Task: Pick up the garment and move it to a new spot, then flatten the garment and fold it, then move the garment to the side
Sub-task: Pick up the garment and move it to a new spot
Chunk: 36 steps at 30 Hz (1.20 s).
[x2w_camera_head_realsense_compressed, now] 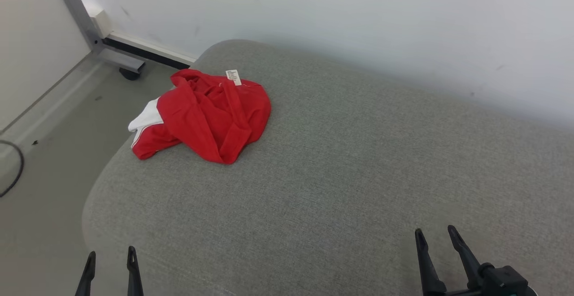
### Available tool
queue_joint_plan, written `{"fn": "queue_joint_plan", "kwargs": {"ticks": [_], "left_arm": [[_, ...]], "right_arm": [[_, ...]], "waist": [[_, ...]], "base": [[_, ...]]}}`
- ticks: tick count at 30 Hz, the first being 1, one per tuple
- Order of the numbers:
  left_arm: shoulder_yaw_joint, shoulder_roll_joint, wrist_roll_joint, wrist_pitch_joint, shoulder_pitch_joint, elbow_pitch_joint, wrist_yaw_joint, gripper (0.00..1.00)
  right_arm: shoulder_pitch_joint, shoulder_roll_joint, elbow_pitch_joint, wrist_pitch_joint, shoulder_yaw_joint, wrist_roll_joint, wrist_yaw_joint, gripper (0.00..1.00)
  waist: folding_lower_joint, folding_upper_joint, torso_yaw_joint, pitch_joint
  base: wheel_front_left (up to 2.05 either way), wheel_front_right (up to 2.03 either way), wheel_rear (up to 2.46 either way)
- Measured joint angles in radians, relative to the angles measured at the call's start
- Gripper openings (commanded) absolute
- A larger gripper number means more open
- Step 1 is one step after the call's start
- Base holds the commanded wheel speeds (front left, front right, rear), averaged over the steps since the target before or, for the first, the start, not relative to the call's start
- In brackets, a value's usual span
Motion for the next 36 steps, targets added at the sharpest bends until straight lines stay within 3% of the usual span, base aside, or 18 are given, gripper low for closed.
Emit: {"fn": "queue_joint_plan", "kwargs": {"ticks": [6, 16, 25, 36], "left_arm": [[0.007, -0.002, -0.004, 0.0, 0.001, -0.003, 0.008, 1.0], [0.02, 0.008, -0.013, 0.0, -0.066, 0.014, -0.002, 1.0], [0.045, 0.034, -0.065, 0.0, -0.299, 0.057, -0.019, 1.0], [0.11, 0.144, -0.131, 0.011, -0.631, 0.16, -0.027, 1.0]], "right_arm": [[-0.005, -0.008, 0.004, 0.0, 0.009, 0.0, 0.0, 1.0], [-0.011, -0.018, 0.001, 0.0, 0.018, 0.002, 0.0, 1.0], [-0.067, -0.07, -0.033, 0.004, 0.018, -0.002, 0.0, 1.0], [-0.15, -0.134, -0.159, 0.023, 0.002, -0.006, 0.0, 1.0]], "waist": [[0.0001, 0.0, 0.024, 0.008], [0.0, 0.0, -0.01, 0.016], [0.0, 0.0001, -0.068, 0.079], [0.0002, 0.0002, -0.183, 0.238]], "base": [[0.0, 0.0, 0.0], [0.0, 0.0, 0.0], [0.0, 0.0, 0.0], [0.0, 0.0, 0.0]]}}
